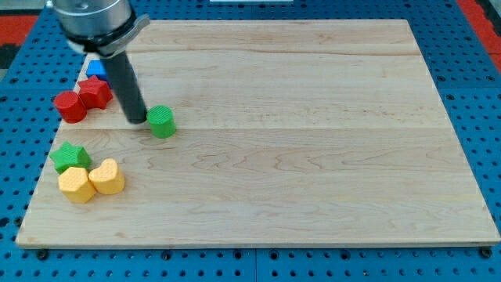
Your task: Move the green circle to the top of the heart
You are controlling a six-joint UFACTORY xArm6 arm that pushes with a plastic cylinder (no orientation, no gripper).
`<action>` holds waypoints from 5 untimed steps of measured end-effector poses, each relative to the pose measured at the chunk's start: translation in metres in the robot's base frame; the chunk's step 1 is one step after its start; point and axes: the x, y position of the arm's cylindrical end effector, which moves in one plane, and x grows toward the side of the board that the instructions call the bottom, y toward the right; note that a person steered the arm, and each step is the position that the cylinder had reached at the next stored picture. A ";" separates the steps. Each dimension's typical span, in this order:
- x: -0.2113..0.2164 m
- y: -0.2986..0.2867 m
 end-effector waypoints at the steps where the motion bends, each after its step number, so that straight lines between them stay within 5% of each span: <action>1: -0.030 0.039; 2: 0.016 0.047; 3: 0.045 -0.010; 5: 0.066 -0.045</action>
